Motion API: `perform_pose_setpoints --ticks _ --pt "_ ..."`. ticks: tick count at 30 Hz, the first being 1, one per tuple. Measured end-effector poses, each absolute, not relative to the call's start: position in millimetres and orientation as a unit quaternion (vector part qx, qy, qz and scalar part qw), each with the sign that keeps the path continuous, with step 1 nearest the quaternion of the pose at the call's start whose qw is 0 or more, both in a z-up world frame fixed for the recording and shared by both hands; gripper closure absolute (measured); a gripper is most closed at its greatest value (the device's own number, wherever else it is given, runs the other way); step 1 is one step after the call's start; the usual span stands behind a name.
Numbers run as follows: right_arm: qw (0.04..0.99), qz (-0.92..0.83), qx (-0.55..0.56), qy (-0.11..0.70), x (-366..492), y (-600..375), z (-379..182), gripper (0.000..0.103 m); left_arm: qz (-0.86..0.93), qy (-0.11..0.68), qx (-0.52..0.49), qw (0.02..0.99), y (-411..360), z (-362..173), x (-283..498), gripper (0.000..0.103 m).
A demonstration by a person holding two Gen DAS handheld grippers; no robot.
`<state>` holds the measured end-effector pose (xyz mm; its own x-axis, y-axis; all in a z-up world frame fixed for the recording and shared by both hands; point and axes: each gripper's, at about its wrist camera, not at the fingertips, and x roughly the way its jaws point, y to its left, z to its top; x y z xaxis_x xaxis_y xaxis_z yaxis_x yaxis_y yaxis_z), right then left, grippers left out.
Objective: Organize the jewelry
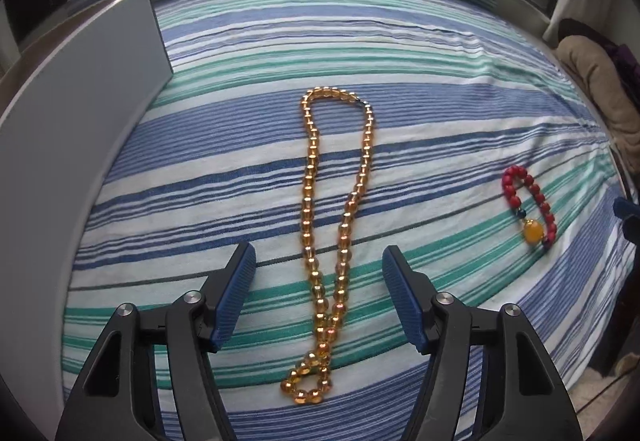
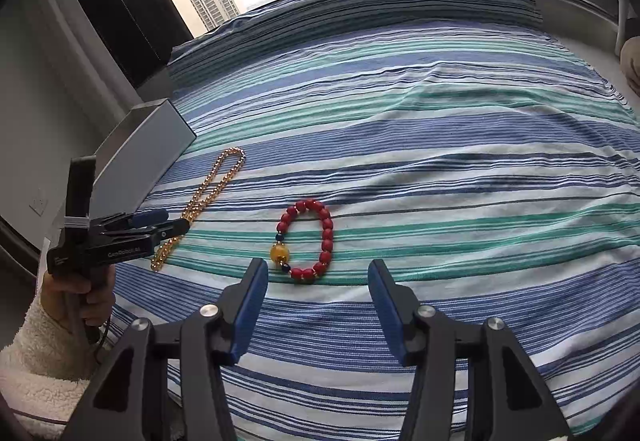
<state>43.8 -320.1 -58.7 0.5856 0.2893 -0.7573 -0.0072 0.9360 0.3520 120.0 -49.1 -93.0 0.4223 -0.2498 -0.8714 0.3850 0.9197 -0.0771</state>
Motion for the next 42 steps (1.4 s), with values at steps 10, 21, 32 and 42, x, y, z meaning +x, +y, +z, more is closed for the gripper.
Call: perform_pose_setpoints --ticks 10,21,32,42 --pt "0.861 0.092 0.128 0.483 58.3 -314.0 -79.3 0.049 -0.218 0.528 0.0 0.821 -24.1 -89.1 87.4 0.098" --pt "0.843 0.158 0.063 0.511 89.0 -269.8 -85.3 0.049 -0.204 0.524 0.004 0.827 2.6 -86.6 62.8 0.092" --pt "0.823 0.209 0.049 0.526 97.9 -262.3 -83.1 0.049 -0.182 0.513 0.073 0.836 -13.6 -91.0 55.4 0.052" --pt "0.822 0.21 -0.019 0.529 113.4 -237.2 -104.2 0.049 -0.181 0.533 0.006 0.827 -0.3 -89.8 61.4 0.098"
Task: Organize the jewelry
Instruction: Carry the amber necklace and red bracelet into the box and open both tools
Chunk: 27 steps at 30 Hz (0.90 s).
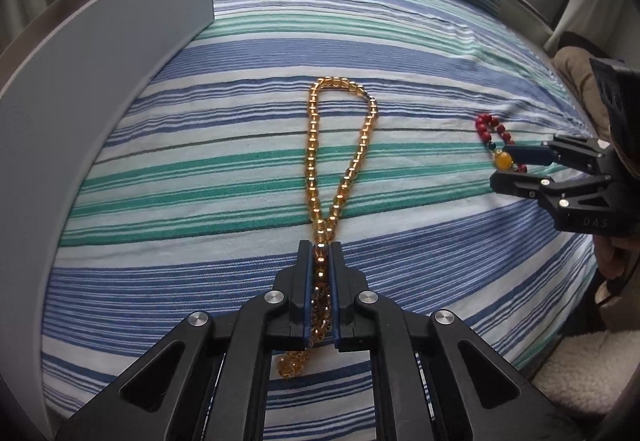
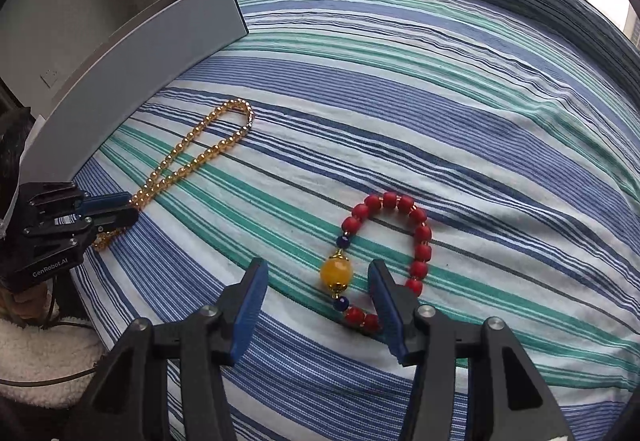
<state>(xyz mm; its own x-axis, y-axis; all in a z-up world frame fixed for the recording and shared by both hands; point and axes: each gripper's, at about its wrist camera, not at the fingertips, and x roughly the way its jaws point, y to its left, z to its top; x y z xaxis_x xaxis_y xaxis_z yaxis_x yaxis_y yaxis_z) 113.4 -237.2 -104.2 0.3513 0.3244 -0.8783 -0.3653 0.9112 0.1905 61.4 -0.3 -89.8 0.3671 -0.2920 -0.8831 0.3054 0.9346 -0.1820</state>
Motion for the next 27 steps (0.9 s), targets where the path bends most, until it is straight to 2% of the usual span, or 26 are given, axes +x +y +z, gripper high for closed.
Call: perform_pose_setpoints --ticks 1,2,3,6,15,22,27 --pt "0.823 0.211 -0.028 0.527 112.1 -235.4 -104.3 0.051 -0.184 0.534 -0.011 0.825 3.5 -89.0 62.8 0.098" --pt "0.824 0.208 -0.031 0.526 111.4 -235.2 -104.0 0.059 -0.186 0.533 -0.026 0.825 7.4 -86.9 63.5 0.099" --pt "0.825 0.203 -0.032 0.526 110.8 -236.4 -103.2 0.085 -0.187 0.531 -0.037 0.826 11.0 -82.7 62.8 0.099" --pt "0.833 0.2 -0.012 0.516 105.3 -244.1 -91.1 0.086 -0.193 0.514 -0.065 0.833 21.2 -62.5 60.3 0.099" --pt "0.859 0.227 0.067 0.455 92.1 -270.1 -7.9 0.086 -0.218 0.436 -0.13 0.864 49.6 29.0 45.0 0.099" --pt "0.864 0.287 0.046 0.411 99.8 -229.8 46.6 0.086 -0.2 0.385 -0.183 0.882 110.4 96.2 32.0 0.098" --pt "0.861 0.344 0.011 0.373 119.4 -176.8 89.9 0.086 -0.123 0.355 -0.179 0.909 177.1 140.5 36.2 0.098"
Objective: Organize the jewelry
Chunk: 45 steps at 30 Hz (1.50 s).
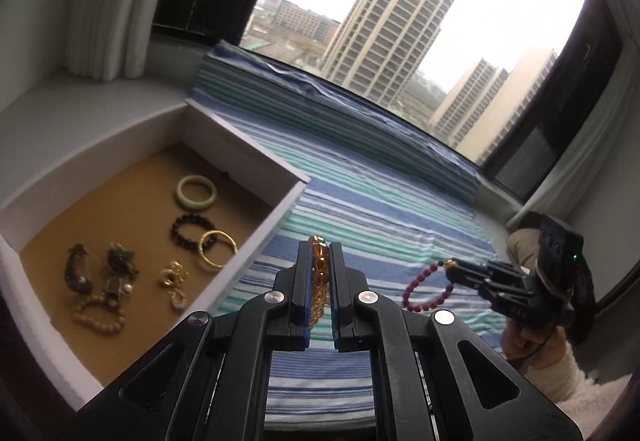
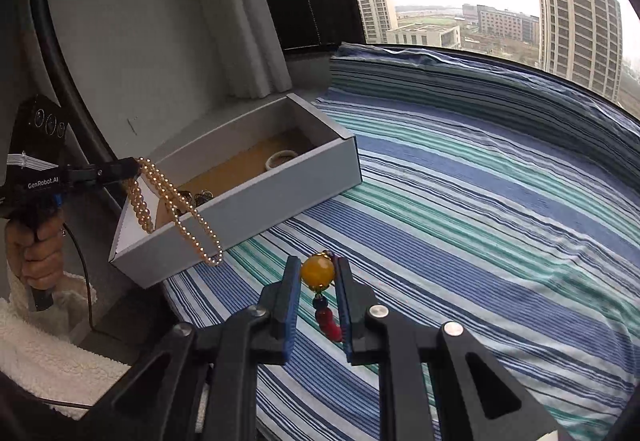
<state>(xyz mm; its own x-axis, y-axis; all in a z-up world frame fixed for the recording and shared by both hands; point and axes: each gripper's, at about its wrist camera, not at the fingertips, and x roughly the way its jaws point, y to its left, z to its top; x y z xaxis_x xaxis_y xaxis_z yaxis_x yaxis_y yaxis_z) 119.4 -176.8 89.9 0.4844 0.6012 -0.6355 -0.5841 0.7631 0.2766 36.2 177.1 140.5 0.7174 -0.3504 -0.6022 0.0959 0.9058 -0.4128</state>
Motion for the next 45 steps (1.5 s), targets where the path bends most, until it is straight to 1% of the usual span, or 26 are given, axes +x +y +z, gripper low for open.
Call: perform_pose_setpoints --ticks 4,6,9,13,18,19,20,21,22,23,24,25,27,29,31,32,34,37,39,41,45 --pt "0.857 0.385 -0.005 0.344 148.6 -119.5 119.4 0.086 -0.065 0.362 -0.168 0.914 223.1 141.9 66.5 0.098" --pt "0.856 0.396 -0.011 0.333 168.5 -87.4 127.4 0.086 -0.047 0.376 -0.162 0.911 241.2 129.5 89.2 0.098" --pt "0.85 0.404 -0.014 0.337 204.7 -38.2 127.2 0.086 -0.018 0.397 -0.15 0.905 261.8 97.2 124.8 0.098" --pt "0.852 0.385 -0.036 0.354 253.4 19.7 105.8 0.086 0.014 0.419 -0.138 0.897 277.2 52.2 158.4 0.098" --pt "0.842 0.348 -0.058 0.408 301.4 61.2 55.2 0.085 0.036 0.433 -0.131 0.891 285.7 16.6 174.4 0.097" --pt "0.837 0.344 -0.06 0.421 308.5 66.3 43.8 0.085 0.049 0.434 -0.124 0.891 284.5 11.5 173.8 0.094" --pt "0.831 0.339 -0.062 0.437 314.7 70.6 32.8 0.084 0.065 0.432 -0.115 0.892 283.1 9.3 171.0 0.088" --pt "0.823 0.337 -0.063 0.453 318.7 73.7 23.7 0.084 0.075 0.431 -0.105 0.893 279.3 9.3 164.1 0.063" --pt "0.817 0.336 -0.059 0.464 319.4 72.3 18.2 0.08 0.084 0.427 -0.097 0.895 277.3 11.7 157.7 0.035" --pt "0.817 0.337 -0.049 0.465 317.3 68.2 19.0 0.065 0.098 0.414 -0.089 0.901 276.9 16.5 149.0 0.026" --pt "0.819 0.339 -0.036 0.461 313.4 61.8 23.9 0.055 0.113 0.398 -0.079 0.907 275.4 21.8 140.8 0.017" --pt "0.823 0.34 -0.025 0.454 309.8 54.5 31.3 0.055 0.127 0.384 -0.067 0.912 271.9 28.0 131.5 0.01" --pt "0.831 0.339 -0.016 0.441 297.7 41.6 50.7 0.055 0.152 0.364 -0.043 0.918 264.8 40.6 114.2 0.002" --pt "0.84 0.34 -0.02 0.422 282.6 32.7 73.0 0.053 0.172 0.343 -0.034 0.923 258.4 52.3 96.6 0.001" --pt "0.848 0.341 -0.027 0.405 266.0 29.7 91.3 0.044 0.177 0.33 -0.042 0.926 251.8 60.9 80.3 0.001" --pt "0.85 0.342 -0.029 0.4 256.9 28.7 97.8 0.037 0.175 0.327 -0.05 0.927 249.4 65.6 77.4 0.001" --pt "0.851 0.346 -0.036 0.393 240.8 30.3 105.5 0.036 0.171 0.325 -0.074 0.927 244.1 69.8 63.5 0.001" --pt "0.85 0.35 -0.06 0.388 219.0 38.3 102.3 0.033 0.176 0.327 -0.118 0.921 240.0 68.8 50.7 0.001" --pt "0.852 0.348 -0.083 0.383 207.5 45.6 96.1 0.027 0.191 0.344 -0.135 0.909 236.7 65.5 48.7 0.001" --pt "0.853 0.344 -0.106 0.377 198.2 51.8 91.1 0.027 0.211 0.354 -0.139 0.901 234.0 63.0 48.2 0.001" --pt "0.856 0.341 -0.117 0.37 186.7 56.9 90.5 0.027 0.227 0.363 -0.136 0.893 232.3 57.6 49.8 0.001"
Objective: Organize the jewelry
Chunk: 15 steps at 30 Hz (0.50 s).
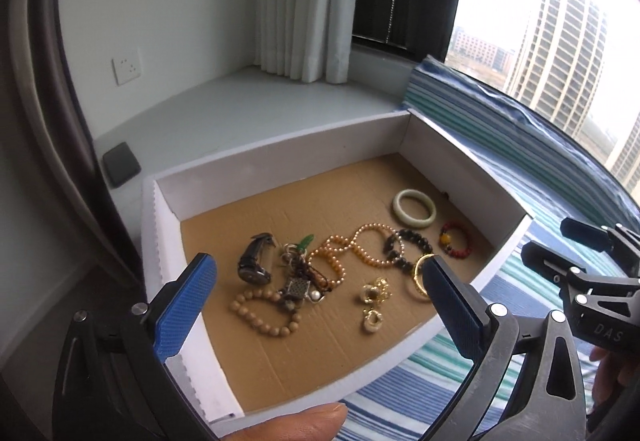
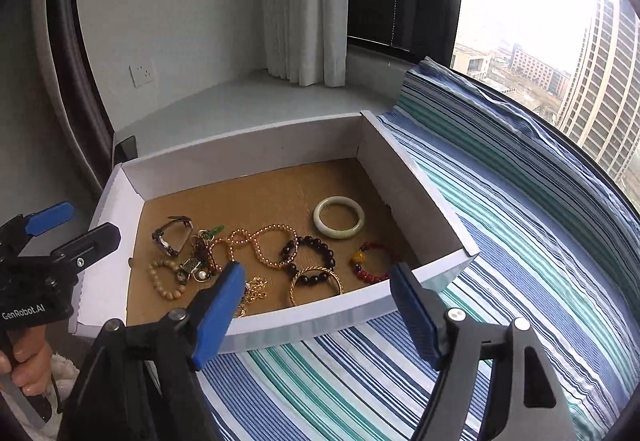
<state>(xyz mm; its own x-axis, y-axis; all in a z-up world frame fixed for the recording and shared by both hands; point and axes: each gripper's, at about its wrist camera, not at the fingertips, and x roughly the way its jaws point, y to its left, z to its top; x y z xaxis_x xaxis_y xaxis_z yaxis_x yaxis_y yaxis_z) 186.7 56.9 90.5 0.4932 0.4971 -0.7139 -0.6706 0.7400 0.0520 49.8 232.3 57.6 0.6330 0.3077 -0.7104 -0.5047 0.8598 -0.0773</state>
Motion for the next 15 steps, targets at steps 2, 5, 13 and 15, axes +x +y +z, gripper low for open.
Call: perform_pose_setpoints --ticks 2,5,13,15 --pt "0.859 0.337 -0.127 0.363 181.9 60.6 92.1 0.027 0.231 0.368 -0.145 0.889 233.5 55.6 48.0 0.0" --pt "0.861 0.337 -0.139 0.354 175.5 67.3 94.0 0.026 0.264 0.37 -0.13 0.881 233.6 56.8 44.5 0.0" --pt "0.855 0.351 -0.15 0.35 167.2 85.1 95.1 0.026 0.292 0.363 -0.137 0.874 238.6 60.6 33.4 0.0" --pt "0.854 0.352 -0.151 0.353 167.3 88.0 94.6 0.026 0.3 0.361 -0.13 0.873 237.8 61.3 32.2 0.0"
